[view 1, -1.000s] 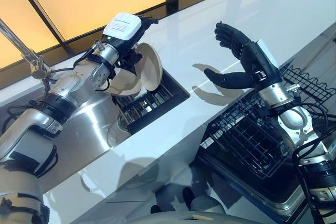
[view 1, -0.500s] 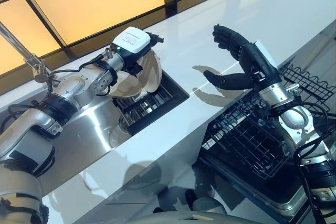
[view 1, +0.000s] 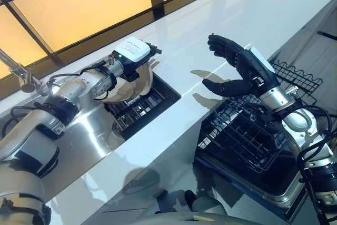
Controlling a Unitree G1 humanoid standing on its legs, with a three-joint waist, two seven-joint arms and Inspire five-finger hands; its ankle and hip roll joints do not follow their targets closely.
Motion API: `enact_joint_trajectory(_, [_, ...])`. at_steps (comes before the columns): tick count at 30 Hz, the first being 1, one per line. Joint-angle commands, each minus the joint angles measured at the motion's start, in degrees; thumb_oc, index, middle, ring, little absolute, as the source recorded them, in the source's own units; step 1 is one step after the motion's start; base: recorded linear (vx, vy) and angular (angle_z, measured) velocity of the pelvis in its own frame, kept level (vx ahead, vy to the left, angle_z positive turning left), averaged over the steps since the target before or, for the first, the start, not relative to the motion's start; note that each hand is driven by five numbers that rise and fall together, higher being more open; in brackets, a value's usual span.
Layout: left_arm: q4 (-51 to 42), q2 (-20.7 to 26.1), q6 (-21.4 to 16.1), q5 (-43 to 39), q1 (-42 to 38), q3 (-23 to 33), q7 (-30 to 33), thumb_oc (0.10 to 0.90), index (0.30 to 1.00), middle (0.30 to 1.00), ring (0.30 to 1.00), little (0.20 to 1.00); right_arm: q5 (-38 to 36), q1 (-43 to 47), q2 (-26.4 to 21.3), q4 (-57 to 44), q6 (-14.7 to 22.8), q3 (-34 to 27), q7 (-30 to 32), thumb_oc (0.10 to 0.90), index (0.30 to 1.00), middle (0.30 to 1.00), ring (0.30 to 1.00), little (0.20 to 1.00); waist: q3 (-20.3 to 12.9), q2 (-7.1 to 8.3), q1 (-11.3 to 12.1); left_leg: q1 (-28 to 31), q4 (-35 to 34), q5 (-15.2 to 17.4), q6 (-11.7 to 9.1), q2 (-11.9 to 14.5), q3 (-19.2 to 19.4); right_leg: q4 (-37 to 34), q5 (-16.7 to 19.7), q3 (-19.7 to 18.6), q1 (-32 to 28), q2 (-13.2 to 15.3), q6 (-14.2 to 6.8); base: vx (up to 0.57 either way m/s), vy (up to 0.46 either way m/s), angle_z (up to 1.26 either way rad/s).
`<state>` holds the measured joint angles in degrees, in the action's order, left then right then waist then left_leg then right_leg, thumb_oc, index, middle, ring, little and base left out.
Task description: Pick up plates and place into dishwasher.
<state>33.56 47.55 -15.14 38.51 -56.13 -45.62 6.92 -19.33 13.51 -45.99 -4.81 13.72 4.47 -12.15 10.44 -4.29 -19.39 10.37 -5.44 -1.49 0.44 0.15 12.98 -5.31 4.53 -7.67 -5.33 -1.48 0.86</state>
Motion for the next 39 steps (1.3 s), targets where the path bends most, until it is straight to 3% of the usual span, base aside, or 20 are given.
enact_joint_trajectory(1, [6.15,0.02,0.37,2.48,-6.15,-0.75,3.35,0.8,0.9,0.9,0.9,0.9,-4.57,1.63,-3.42,-5.74,4.65,-4.33,-0.64,0.8,0.9,0.9,0.9,0.9,-8.68,-0.6,0.9,1.46,0.44,7.65,2.93,-0.96,4.21,0.31,-3.72,-0.96,-0.64,-1.54,-3.78,0.03,0.0,-0.13])
enact_joint_trajectory(8, [8.36,0.07,0.42,3.95,-5.31,-1.29,0.9,0.8,0.9,0.9,0.9,0.9,-5.84,1.37,-4.29,-6.29,4.51,-4.99,-3.74,0.8,0.9,0.9,0.9,0.9,-8.22,-1.27,0.06,1.78,0.44,7.77,2.86,-1.01,4.99,0.31,-3.64,-1.72,-0.7,-1.55,-3.85,0.02,0.006,-0.09])
enact_joint_trajectory(12, [10.62,-0.48,2.26,4.18,-4.26,-1.07,-1.27,0.8,0.9,0.9,0.9,0.9,-6.41,1.89,-4.97,-6.53,4.42,-5.03,-5.41,0.8,0.9,0.9,0.9,0.9,-7.87,-1.51,-0.25,1.9,0.44,7.74,2.79,-1.06,5.17,0.31,-3.63,-1.86,-0.78,-1.46,-3.91,0.03,0.015,0.0])
enact_joint_trajectory(13, [10.93,-0.53,2.76,4.12,-3.82,-0.85,-1.48,0.729,0.839,0.839,0.839,0.829,-6.51,1.93,-5.06,-6.72,4.47,-5.17,-5.98,0.8,0.9,0.9,0.9,0.9,-7.83,-1.5,-0.23,1.87,0.44,7.73,2.79,-1.09,5.06,0.31,-3.64,-1.92,-0.77,-1.47,-3.92,0.04,0.018,-0.01])
enact_joint_trajectory(14, [11.64,-0.76,2.81,4.53,-3.47,-0.46,-1.63,0.38,0.54,0.54,0.54,0.48,-6.67,2.03,-5.02,-6.85,4.41,-5.18,-6.49,0.8,0.9,0.9,0.9,0.9,-7.79,-1.48,-0.23,1.87,0.44,7.7,2.78,-1.09,5.06,0.31,-3.61,-1.91,-0.76,-1.46,-3.92,0.0,0.0,0.0])
enact_joint_trajectory(15, [11.82,-0.7,2.81,4.56,-3.32,-0.34,-1.63,0.38,0.54,0.54,0.54,0.48,-6.76,2.03,-5.07,-6.97,4.37,-5.2,-6.68,0.8,0.9,0.9,0.9,0.9,-7.77,-1.49,-0.22,1.87,0.44,7.7,2.78,-1.1,5.05,0.31,-3.61,-1.93,-0.76,-1.46,-3.91,0.0,0.0,0.0])
enact_joint_trajectory(16, [12.02,-0.55,2.88,4.44,-3.13,-0.2,-1.66,0.1,0.3,0.3,0.3,0.2,-6.82,2.0,-5.14,-7.16,4.34,-5.25,-6.89,0.8,0.9,0.9,0.9,0.9,-7.73,-1.48,-0.2,1.88,0.44,7.7,2.79,-1.12,5.03,0.31,-3.61,-1.97,-0.77,-1.47,-3.9,0.0,0.0,0.0])
enact_joint_trajectory(33, [15.38,3.3,2.9,6.79,-0.59,2.85,-1.11,0.1,0.3,0.3,0.3,0.2,-6.46,4.84,-5.49,-9.66,4.98,-4.19,-9.59,0.8,0.9,0.9,0.9,0.9,-7.57,-2.0,1.61,1.77,0.44,7.28,2.52,-1.32,3.76,0.31,-3.87,-0.61,-1.2,-0.99,-3.86,0.0,0.014,-0.01])
enact_joint_trajectory(39, [16.32,5.19,2.41,4.22,0.06,4.59,3.51,0.1,0.3,0.3,0.3,0.2,-5.69,5.06,-5.23,-10.34,5.67,-4.27,-8.82,0.8,0.9,0.9,0.9,0.9,-7.84,-1.86,2.4,1.57,0.44,7.14,2.5,-1.41,3.13,0.31,-3.86,-0.11,-1.2,-0.92,-3.79,-0.04,0.022,0.05])
